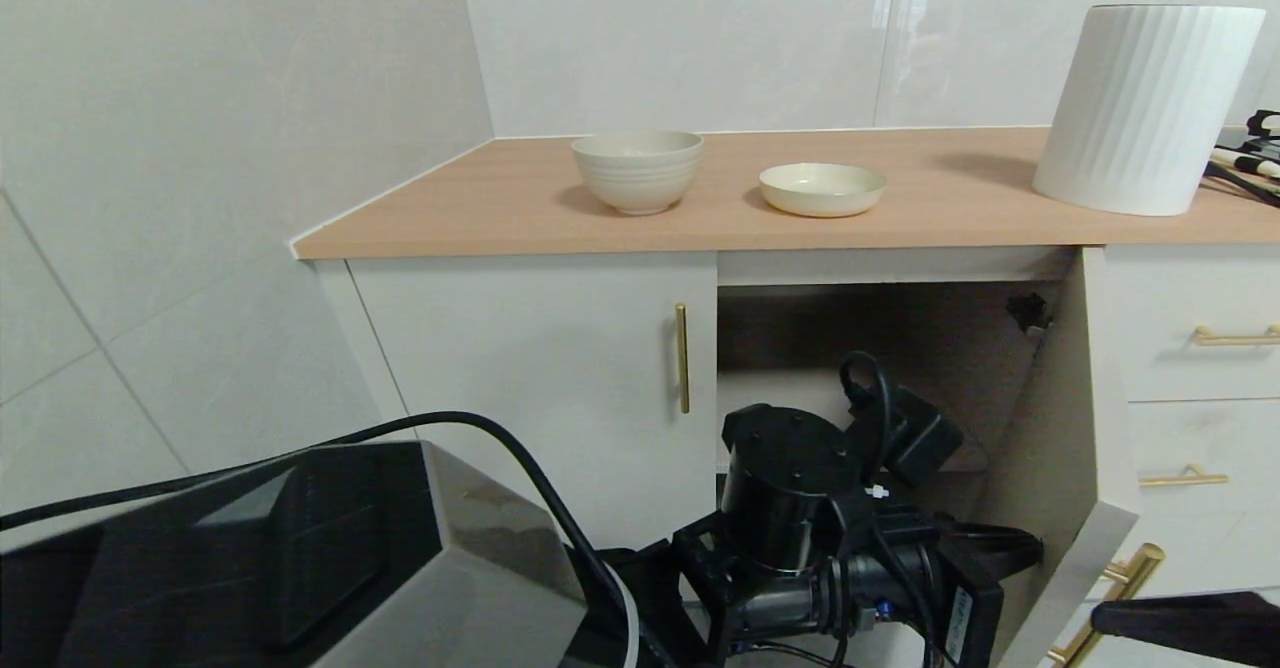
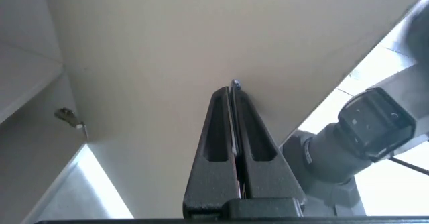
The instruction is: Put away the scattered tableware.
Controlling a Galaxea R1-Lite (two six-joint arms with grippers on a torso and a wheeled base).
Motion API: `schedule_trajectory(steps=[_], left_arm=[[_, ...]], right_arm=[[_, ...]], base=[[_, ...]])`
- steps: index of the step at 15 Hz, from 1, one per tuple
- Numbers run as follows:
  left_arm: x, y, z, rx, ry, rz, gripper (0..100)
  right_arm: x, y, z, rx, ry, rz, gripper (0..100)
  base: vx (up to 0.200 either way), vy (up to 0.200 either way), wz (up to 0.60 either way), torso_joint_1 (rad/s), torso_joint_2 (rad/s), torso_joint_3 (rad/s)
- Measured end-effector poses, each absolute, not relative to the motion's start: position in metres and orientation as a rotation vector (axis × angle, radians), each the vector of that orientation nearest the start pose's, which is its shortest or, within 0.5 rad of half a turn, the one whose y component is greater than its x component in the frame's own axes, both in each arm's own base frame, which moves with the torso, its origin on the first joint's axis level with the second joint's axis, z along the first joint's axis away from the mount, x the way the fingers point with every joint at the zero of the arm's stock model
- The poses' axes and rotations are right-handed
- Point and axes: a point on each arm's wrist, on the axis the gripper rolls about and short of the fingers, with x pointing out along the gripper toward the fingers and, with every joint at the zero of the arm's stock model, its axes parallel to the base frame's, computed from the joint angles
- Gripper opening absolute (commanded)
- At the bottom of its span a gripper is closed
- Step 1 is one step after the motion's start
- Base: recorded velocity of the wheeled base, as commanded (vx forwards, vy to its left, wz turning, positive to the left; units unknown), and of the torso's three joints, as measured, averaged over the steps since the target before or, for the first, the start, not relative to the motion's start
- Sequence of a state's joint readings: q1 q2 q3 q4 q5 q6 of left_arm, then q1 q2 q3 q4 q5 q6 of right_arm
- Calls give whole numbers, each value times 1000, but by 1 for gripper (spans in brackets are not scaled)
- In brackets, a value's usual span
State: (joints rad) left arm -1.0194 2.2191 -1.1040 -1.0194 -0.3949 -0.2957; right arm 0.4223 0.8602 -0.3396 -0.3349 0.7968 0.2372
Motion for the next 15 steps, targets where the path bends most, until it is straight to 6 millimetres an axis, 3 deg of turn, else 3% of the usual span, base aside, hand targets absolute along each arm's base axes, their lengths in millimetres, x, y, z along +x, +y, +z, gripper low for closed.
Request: schedule_trajectory(steps=[3, 6, 9, 11, 13, 15], left_arm=[[217, -371, 107, -202, 337, -1381, 0], [214, -383, 114, -172, 418, -1384, 0], [200, -409, 144, -183, 378, -1450, 0], [190, -417, 153, -188, 354, -1438, 0], [196, -404, 154, -186, 361, -1366, 0], [211, -376, 153, -182, 386, -1289, 0]], right_arm=[[56, 39, 224, 212, 260, 1048, 100], [50, 37, 234, 200, 200, 1011, 100], [48, 37, 241, 198, 187, 1024, 100], [49, 37, 245, 197, 181, 1026, 100], [56, 41, 247, 199, 199, 1024, 100], [66, 45, 247, 201, 227, 1016, 100]], base=[[0, 0, 0, 0, 0, 0], [0, 0, 0, 0, 0, 0], [0, 0, 0, 0, 0, 0], [0, 0, 0, 0, 0, 0], [0, 0, 0, 0, 0, 0], [0, 0, 0, 0, 0, 0]])
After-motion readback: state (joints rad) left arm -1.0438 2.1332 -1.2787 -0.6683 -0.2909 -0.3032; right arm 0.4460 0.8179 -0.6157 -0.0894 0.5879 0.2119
